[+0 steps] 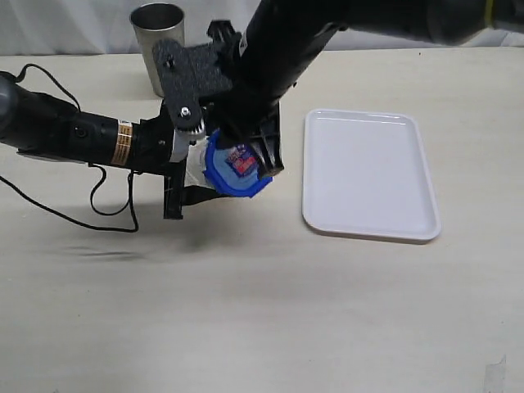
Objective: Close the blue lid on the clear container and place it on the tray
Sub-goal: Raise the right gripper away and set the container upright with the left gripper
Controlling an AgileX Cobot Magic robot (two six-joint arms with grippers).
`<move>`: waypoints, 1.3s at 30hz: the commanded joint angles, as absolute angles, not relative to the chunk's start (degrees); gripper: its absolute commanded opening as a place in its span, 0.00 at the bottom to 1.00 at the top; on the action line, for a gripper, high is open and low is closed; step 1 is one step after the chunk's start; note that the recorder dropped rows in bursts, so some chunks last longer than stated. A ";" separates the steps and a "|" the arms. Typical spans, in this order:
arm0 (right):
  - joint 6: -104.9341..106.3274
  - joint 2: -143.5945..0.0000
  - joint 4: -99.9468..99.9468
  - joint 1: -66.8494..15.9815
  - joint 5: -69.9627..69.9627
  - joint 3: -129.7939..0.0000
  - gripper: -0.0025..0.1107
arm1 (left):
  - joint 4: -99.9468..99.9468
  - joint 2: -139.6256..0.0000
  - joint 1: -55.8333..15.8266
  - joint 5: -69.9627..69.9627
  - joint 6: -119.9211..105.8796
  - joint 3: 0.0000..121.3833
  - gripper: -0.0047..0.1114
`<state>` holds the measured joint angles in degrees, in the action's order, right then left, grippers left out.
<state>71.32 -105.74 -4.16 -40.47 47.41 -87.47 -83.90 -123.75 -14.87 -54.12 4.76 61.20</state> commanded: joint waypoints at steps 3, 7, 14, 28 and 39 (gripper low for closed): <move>63.01 -100.07 -5.08 -36.63 44.85 -87.91 0.37 | -82.84 -123.07 -15.99 -58.56 7.97 61.37 0.04; 57.22 -95.84 -5.08 -34.61 45.96 -87.91 0.35 | -81.75 -123.07 -15.99 -58.56 9.36 61.37 0.04; 48.74 -87.57 -6.24 -32.79 46.79 -86.87 0.06 | -78.53 -123.07 -15.99 -58.80 16.40 61.37 0.04; 38.35 -58.86 -17.29 -32.79 21.79 -63.82 0.06 | -69.44 -123.07 -15.99 -59.02 33.34 61.37 0.04; 26.90 -30.57 -17.29 -32.79 3.72 -40.51 0.06 | -69.33 -123.07 -15.99 -59.49 33.48 61.37 0.04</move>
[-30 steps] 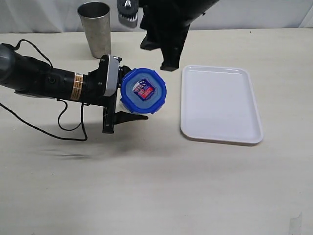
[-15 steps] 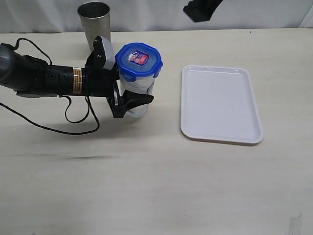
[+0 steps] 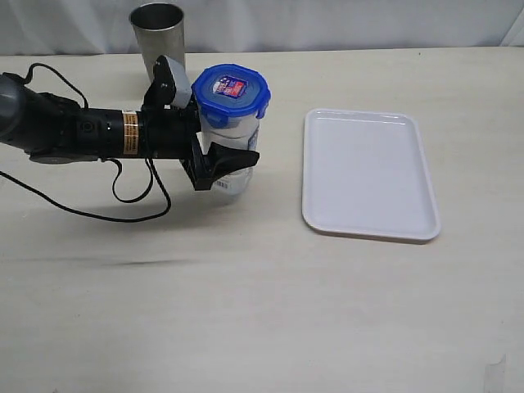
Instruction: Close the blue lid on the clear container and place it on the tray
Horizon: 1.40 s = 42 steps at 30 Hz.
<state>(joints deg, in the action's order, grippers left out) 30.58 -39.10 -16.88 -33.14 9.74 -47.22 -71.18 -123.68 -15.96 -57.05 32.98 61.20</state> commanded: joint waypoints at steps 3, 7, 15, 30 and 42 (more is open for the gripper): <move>25.58 -23.60 -17.29 -32.79 -1.60 -34.08 0.06 | -69.33 -123.07 -15.99 -59.49 33.48 61.37 0.04; 25.58 -14.97 -19.37 -32.79 -7.94 -25.48 0.06 | -69.33 -123.07 -15.99 -59.49 33.48 61.37 0.04; 27.72 -5.03 -23.58 -32.79 -14.67 -13.59 0.06 | -69.33 -123.07 -15.99 -59.46 33.26 61.37 0.04; 25.70 -3.69 -23.58 -32.79 -10.42 -8.94 0.06 | -69.33 -123.07 -15.99 -59.46 33.26 61.37 0.04; 25.70 -3.69 -23.58 -32.79 -10.42 -8.94 0.06 | -69.54 -123.07 -15.99 -59.46 33.26 61.37 0.04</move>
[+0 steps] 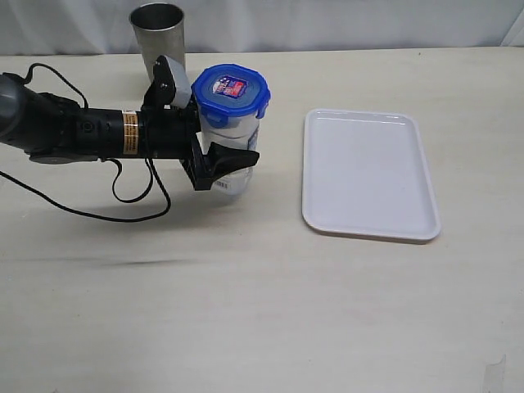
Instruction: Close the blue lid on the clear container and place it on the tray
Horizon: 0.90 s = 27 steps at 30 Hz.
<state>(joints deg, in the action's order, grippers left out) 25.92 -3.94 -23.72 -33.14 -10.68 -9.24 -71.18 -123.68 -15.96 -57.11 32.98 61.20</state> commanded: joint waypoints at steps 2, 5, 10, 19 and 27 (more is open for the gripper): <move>25.70 -3.58 -23.58 -32.79 -10.42 -8.67 0.06 | -69.63 -123.07 -15.99 -59.46 33.26 61.37 0.04; 25.70 -3.44 -23.47 -32.66 -10.65 -7.18 0.06 | -69.63 -123.07 -15.99 -59.46 33.26 61.37 0.04; 25.70 -3.18 -11.83 -29.62 -10.65 -2.57 0.06 | -69.63 -123.07 -15.99 -59.46 33.26 61.37 0.04; 25.70 -0.11 -5.43 -18.03 -4.02 0.00 0.06 | -69.65 -123.07 -15.99 -59.23 33.26 61.37 0.04; 25.70 0.00 -4.19 -7.22 -3.16 0.00 0.06 | -69.65 -123.07 -15.99 -59.10 33.26 61.37 0.04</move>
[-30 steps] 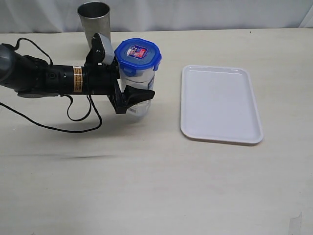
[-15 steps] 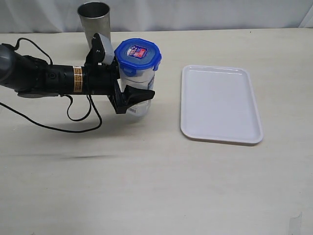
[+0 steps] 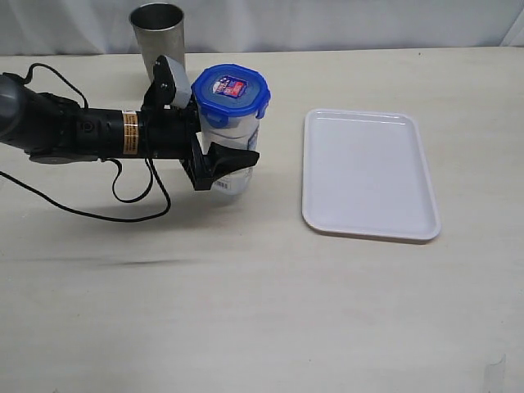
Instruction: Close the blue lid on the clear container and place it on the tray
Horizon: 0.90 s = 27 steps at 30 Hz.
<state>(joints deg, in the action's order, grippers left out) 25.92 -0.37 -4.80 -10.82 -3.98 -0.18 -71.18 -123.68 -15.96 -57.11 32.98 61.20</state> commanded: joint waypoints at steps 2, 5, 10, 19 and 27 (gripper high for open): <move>25.70 0.00 -4.19 -6.05 -3.16 0.00 0.06 | -69.65 -123.07 -15.99 -59.10 33.26 61.37 0.04; 25.70 0.00 -4.19 -5.17 -3.16 0.00 0.06 | -69.65 -123.07 -15.99 -59.10 33.26 61.37 0.04; 25.70 0.00 -0.64 -4.60 -2.54 0.00 0.06 | -69.65 -123.07 -15.99 -59.10 33.26 61.37 0.04; 25.70 0.00 -0.64 -4.60 19.67 0.00 0.06 | -69.65 -123.07 -15.99 -59.10 33.26 61.37 0.04; 25.70 0.00 -0.64 -4.60 20.27 0.00 0.06 | -69.77 -123.07 -15.99 -59.11 33.26 61.37 0.04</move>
